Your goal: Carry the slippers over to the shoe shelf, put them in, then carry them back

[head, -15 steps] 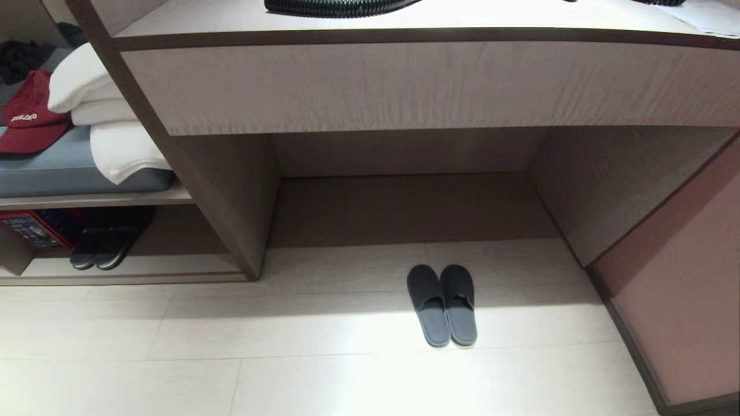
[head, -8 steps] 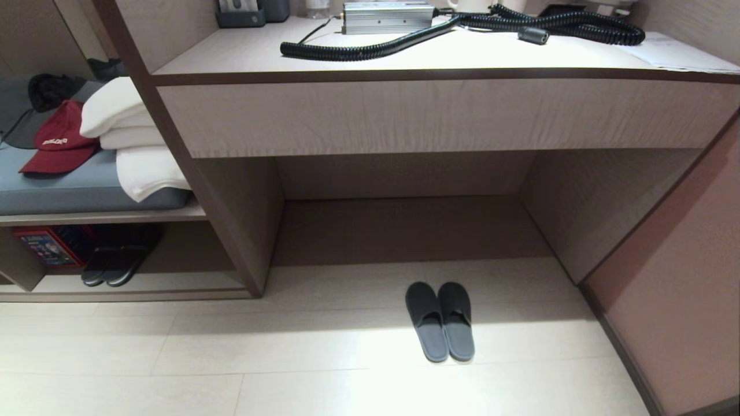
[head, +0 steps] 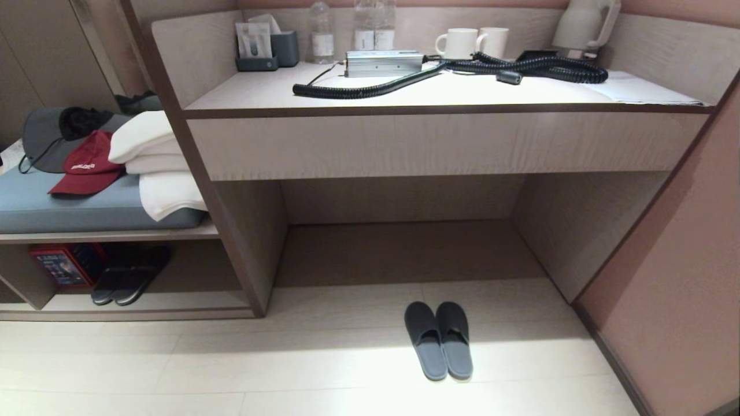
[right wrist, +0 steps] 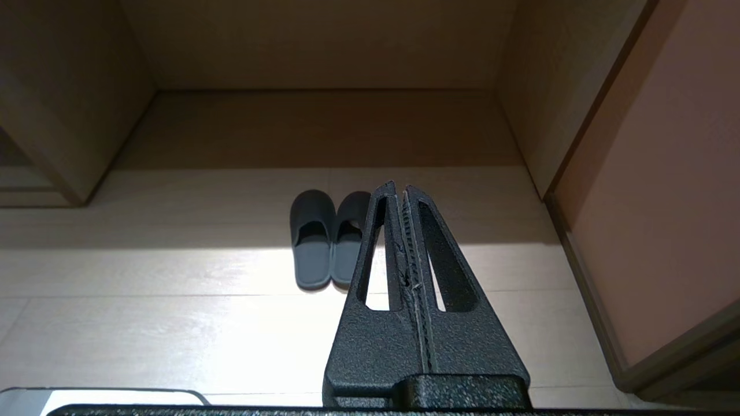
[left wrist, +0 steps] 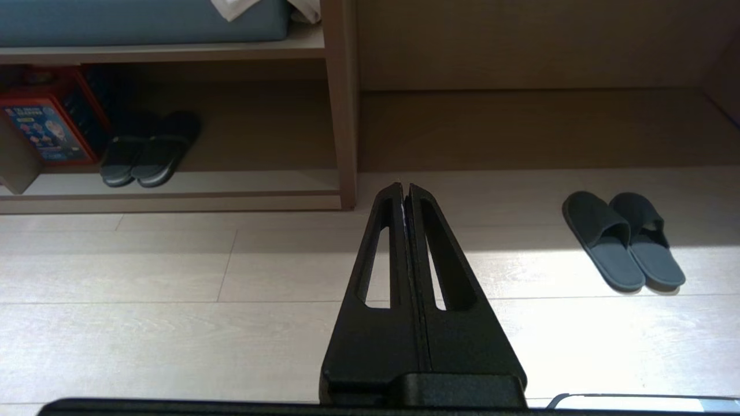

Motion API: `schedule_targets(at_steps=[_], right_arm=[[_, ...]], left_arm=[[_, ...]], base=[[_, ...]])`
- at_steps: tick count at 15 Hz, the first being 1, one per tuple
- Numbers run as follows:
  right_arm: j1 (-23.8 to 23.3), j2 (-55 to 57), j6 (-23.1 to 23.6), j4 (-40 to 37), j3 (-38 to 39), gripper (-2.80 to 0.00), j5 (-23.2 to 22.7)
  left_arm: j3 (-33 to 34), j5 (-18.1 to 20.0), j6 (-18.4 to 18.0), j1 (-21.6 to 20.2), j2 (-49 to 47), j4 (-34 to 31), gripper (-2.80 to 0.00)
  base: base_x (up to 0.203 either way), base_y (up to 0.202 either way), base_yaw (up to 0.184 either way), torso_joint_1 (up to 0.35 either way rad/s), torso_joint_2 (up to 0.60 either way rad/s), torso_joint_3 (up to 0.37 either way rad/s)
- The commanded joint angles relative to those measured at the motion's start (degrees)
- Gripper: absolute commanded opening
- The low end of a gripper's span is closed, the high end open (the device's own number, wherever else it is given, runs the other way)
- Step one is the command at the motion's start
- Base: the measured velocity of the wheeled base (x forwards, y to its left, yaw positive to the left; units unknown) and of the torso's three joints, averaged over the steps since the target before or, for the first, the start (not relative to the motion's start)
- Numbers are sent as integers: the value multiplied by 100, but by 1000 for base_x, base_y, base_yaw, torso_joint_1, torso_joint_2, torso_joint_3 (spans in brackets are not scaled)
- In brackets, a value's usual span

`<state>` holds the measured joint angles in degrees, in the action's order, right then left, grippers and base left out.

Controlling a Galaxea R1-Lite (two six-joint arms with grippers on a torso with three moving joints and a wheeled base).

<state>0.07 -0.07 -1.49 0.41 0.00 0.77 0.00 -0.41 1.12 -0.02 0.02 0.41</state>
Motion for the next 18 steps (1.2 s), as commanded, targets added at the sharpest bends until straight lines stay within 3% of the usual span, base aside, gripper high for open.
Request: schedule_targets(at_steps=[1, 10, 18], right_arm=[[1, 7, -1, 2, 0, -280, 2], [-6, 7, -1, 2, 0, -280, 2], [1, 7, -1, 2, 0, -280, 2]], left_arm=[[0, -2, 2, 2, -2, 2, -280], [0, -2, -5, -5, 6, 11, -280], [0, -2, -7, -6, 5, 11, -280]], base=[[0, 0, 0, 0, 7, 197], [0, 0, 0, 3, 1, 196], [0, 0, 0, 1, 1, 29]])
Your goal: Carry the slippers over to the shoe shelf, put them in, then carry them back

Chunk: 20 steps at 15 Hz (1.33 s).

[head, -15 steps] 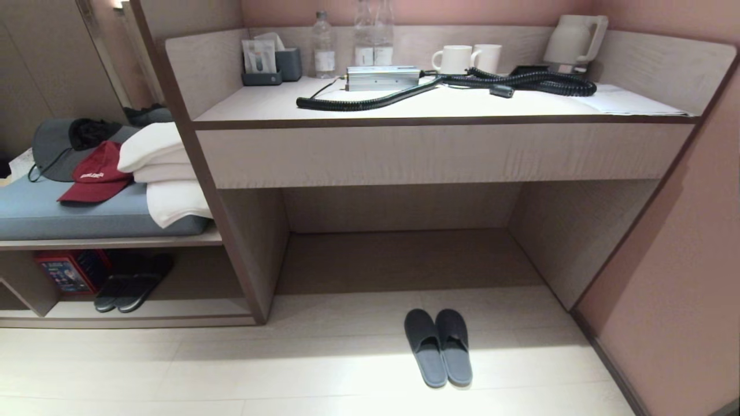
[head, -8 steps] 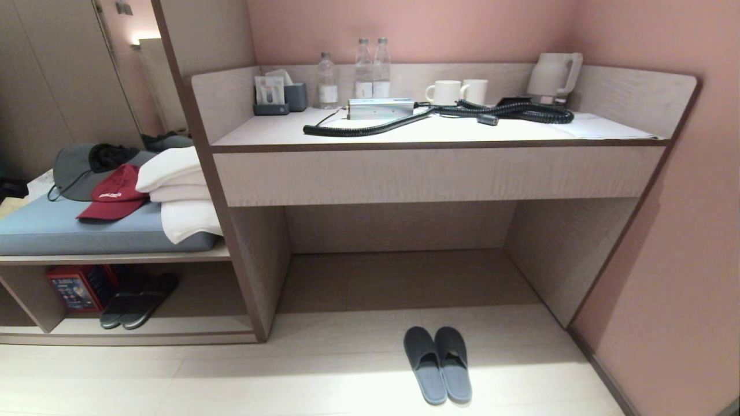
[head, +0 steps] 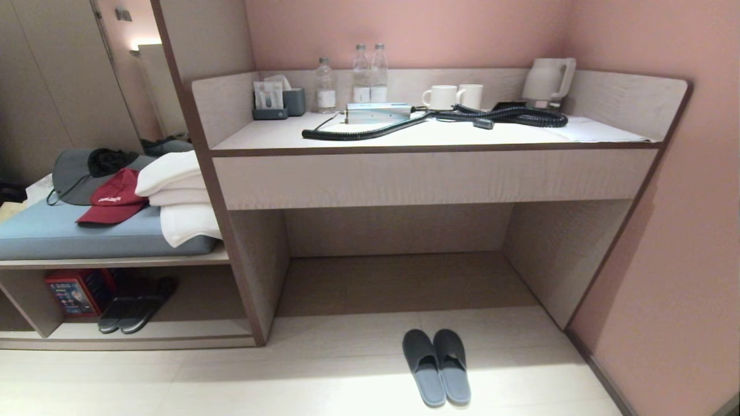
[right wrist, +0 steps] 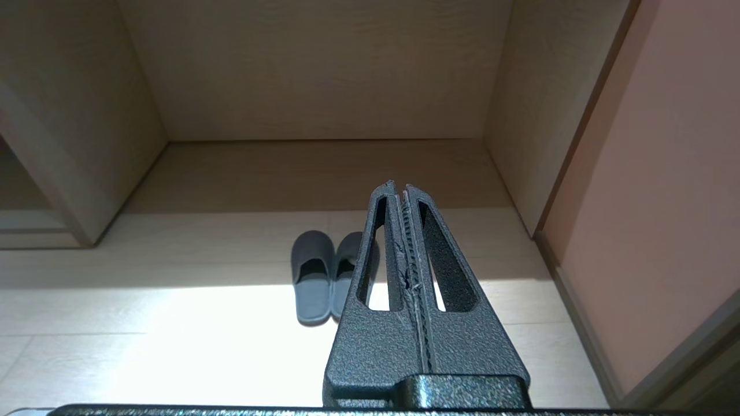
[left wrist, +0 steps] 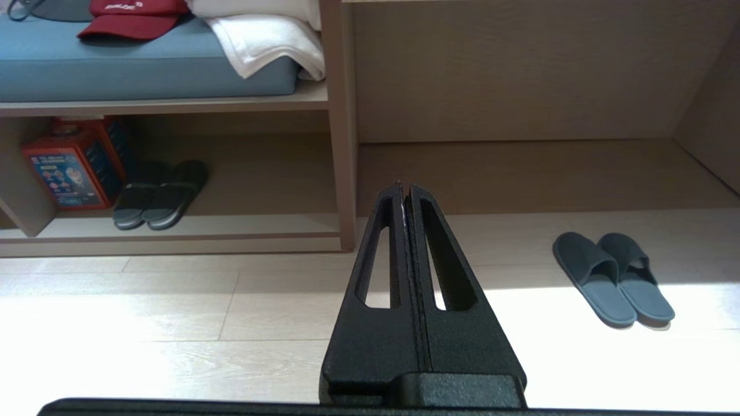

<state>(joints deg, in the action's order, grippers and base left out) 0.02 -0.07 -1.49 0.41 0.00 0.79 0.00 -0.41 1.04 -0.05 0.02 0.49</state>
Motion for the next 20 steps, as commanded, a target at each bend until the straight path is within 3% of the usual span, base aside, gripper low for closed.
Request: schedule_targets(at_steps=[1, 20], right_arm=[[6, 7, -1, 3, 0, -280, 0], [6, 7, -1, 3, 0, -280, 0]], left_arm=[[0, -2, 2, -4, 6, 4, -280], [0, -2, 2, 5, -2, 4, -280]], base=[[7, 61, 1, 3, 2, 2], [0, 192, -3, 1, 2, 3]])
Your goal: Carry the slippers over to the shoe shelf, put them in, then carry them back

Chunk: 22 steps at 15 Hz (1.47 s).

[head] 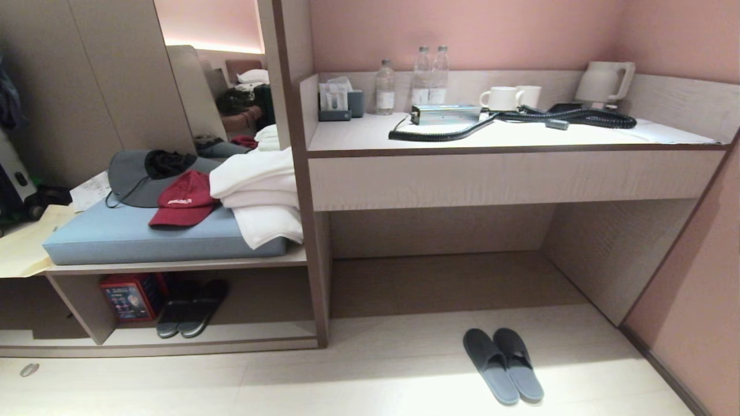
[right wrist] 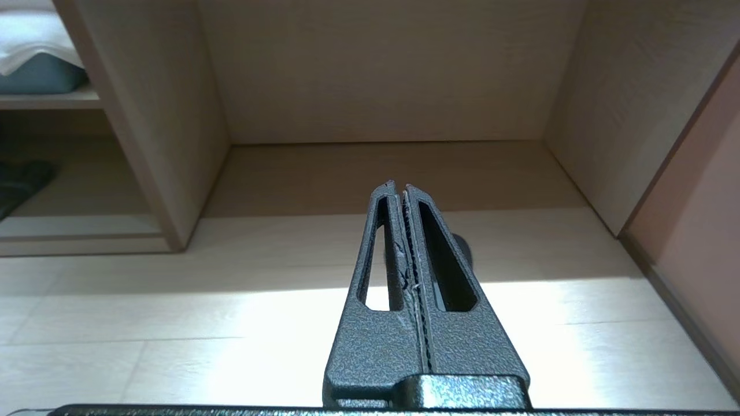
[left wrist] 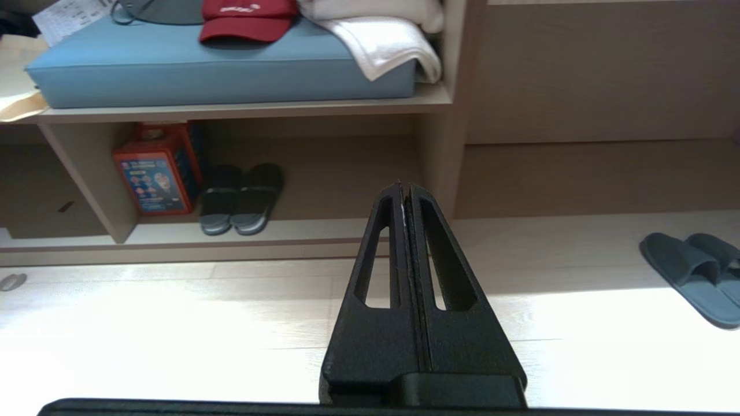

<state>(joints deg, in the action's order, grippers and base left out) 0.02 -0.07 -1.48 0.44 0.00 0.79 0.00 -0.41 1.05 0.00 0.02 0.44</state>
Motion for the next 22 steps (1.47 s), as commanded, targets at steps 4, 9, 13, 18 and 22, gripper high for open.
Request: schedule_targets(at_steps=[4, 9, 13, 18, 22], right_arm=[[3, 7, -2, 0, 0, -280, 0], [6, 7, -2, 0, 0, -280, 0], [-2, 7, -2, 0, 0, -280, 0], [6, 7, -2, 0, 0, -280, 0], [-1, 7, -2, 0, 0, -280, 0]], left_arm=[[0, -2, 9, -9, -2, 2, -280], [0, -2, 9, 0, -2, 0, -280], [0, -2, -17, 0, -2, 0, -280], [0, -2, -8, -9, -2, 0, -280], [0, -2, 9, 0, -2, 0, -280]], base=[[0, 195, -2, 4, 4, 3], [0, 197, -3, 3, -1, 5], [0, 170, -5, 2, 2, 2], [0, 0, 0, 0, 0, 0], [-103, 0, 2, 5, 1, 2]])
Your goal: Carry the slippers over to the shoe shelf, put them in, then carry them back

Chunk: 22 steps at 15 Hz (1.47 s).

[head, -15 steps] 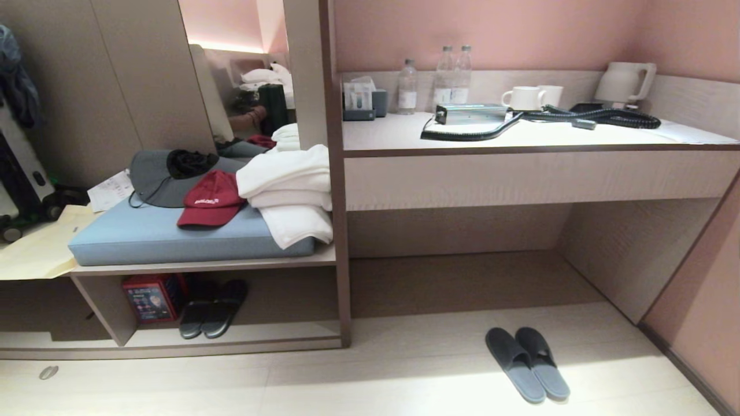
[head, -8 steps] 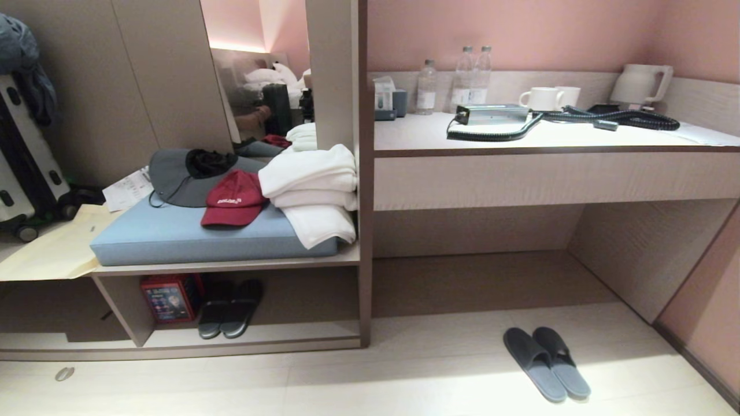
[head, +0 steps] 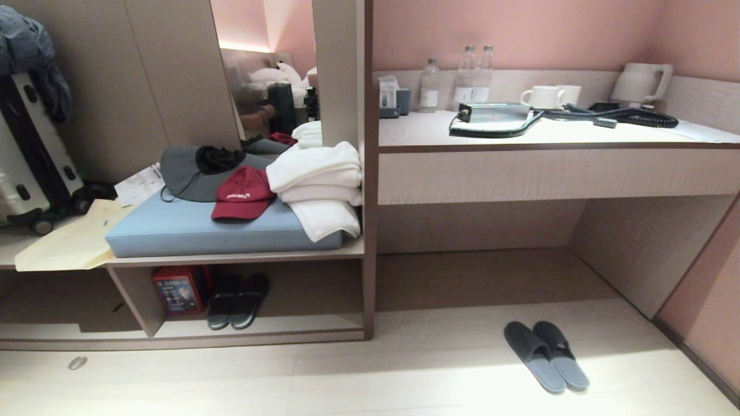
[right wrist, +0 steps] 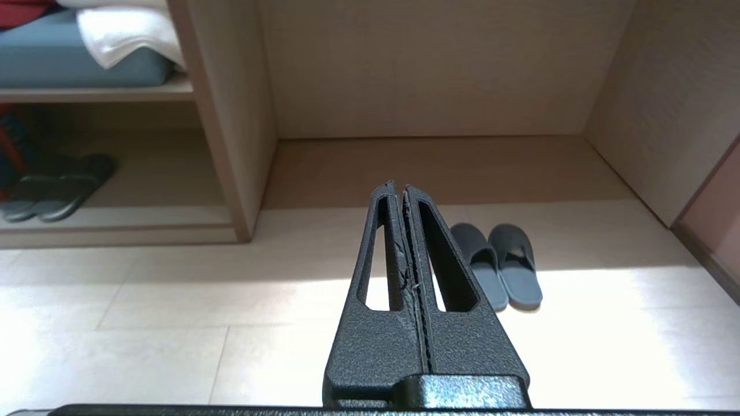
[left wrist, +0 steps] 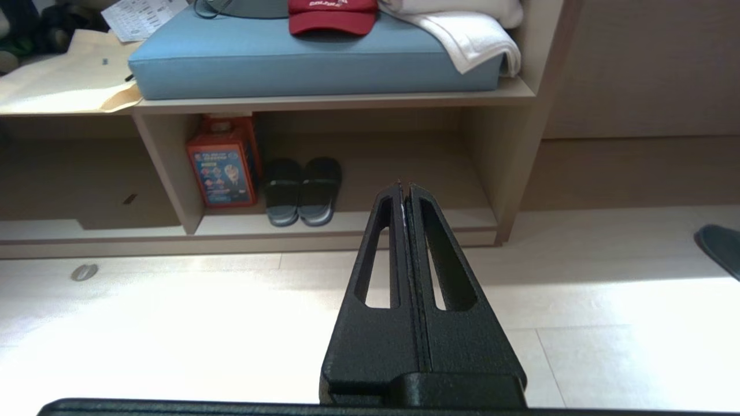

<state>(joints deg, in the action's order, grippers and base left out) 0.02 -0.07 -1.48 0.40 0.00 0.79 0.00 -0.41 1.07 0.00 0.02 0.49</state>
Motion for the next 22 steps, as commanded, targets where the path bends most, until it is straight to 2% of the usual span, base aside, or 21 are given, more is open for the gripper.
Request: schedule_targets(at_steps=[1, 22], right_arm=[[6, 7, -2, 4, 0, -280, 0], [6, 7, -2, 4, 0, -280, 0]], left_arm=[[0, -2, 7, 0, -2, 4, -280], [0, -2, -2, -9, -2, -5, -280]], base=[[-200, 0, 3, 5, 5, 0], [-196, 0, 1, 2, 1, 2]])
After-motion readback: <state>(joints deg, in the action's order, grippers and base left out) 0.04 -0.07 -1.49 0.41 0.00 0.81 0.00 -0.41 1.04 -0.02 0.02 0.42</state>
